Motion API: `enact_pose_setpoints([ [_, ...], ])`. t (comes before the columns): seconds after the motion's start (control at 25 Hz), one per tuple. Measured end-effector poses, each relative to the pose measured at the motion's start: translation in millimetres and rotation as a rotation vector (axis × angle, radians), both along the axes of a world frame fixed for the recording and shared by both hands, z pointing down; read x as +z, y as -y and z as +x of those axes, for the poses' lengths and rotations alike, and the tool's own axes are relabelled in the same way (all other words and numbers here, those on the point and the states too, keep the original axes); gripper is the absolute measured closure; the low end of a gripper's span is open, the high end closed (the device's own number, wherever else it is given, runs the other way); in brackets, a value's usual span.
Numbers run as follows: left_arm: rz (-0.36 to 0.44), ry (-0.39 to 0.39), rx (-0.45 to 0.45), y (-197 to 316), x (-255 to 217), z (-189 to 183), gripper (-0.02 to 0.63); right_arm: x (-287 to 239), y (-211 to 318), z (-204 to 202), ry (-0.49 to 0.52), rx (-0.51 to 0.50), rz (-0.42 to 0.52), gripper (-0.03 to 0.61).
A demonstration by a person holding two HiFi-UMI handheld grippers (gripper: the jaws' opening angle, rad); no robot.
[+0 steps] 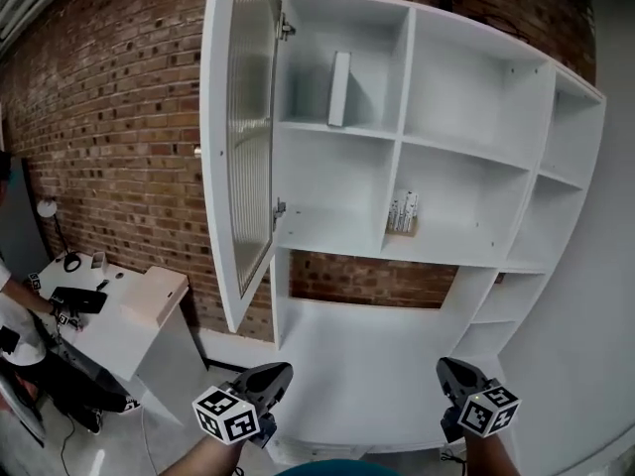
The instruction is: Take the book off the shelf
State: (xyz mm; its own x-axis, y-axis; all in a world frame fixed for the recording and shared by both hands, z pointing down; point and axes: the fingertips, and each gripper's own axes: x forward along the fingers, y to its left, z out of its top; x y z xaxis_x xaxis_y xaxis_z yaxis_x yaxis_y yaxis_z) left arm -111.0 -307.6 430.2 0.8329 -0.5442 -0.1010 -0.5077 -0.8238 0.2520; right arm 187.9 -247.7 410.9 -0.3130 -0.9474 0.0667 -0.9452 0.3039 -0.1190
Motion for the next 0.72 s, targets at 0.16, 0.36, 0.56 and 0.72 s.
enact_pose_setpoints([
  [0.16, -0.004, 0.013, 0.055, 42, -6, 2, 0.606, -9, 47, -14, -0.002, 0.008, 0.0, 0.557],
  [0.36, -0.028, 0.035, 0.09, 73, -6, 12, 0.606, -15, 88, -22, 0.008, 0.002, -0.015, 0.557],
  [0.56, -0.02, 0.042, 0.05, 84, -11, 29, 0.606, -17, 114, -15, -0.005, -0.064, -0.021, 0.557],
  [0.72, 0.02, 0.047, -0.029, 89, -33, 52, 0.606, -24, 134, 3, -0.02, -0.126, -0.019, 0.557],
])
